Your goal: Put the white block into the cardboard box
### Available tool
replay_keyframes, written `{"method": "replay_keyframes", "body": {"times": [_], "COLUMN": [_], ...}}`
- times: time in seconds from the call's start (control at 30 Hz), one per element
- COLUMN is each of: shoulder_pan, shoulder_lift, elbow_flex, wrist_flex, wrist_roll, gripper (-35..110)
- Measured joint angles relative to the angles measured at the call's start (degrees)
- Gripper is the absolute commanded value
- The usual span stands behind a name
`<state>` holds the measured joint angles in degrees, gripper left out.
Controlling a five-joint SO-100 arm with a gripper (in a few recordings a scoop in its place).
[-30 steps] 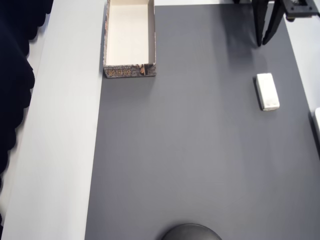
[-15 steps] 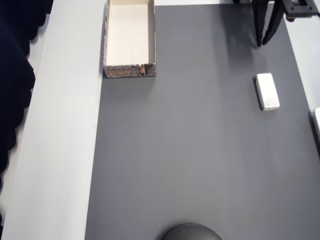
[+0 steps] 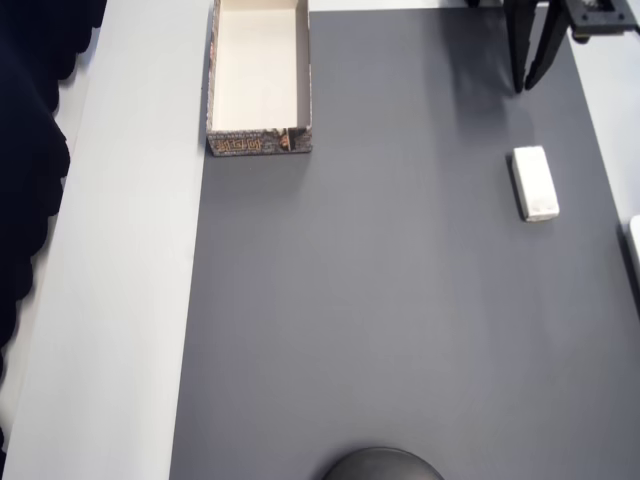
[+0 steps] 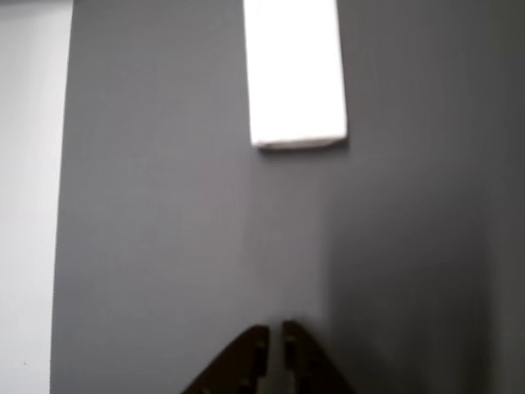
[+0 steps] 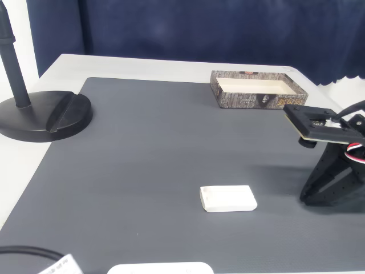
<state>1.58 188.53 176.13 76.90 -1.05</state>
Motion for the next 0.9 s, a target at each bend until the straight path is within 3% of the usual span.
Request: {"method": "replay_keyframes", "body": {"times": [0.9], "shoulder_pan": [-1.6], "shoulder_lift": [0.0], "elbow_flex": [0.0], "wrist_flex": [0.0], "wrist_roll": [-1.1], "gripper": [-2]}}
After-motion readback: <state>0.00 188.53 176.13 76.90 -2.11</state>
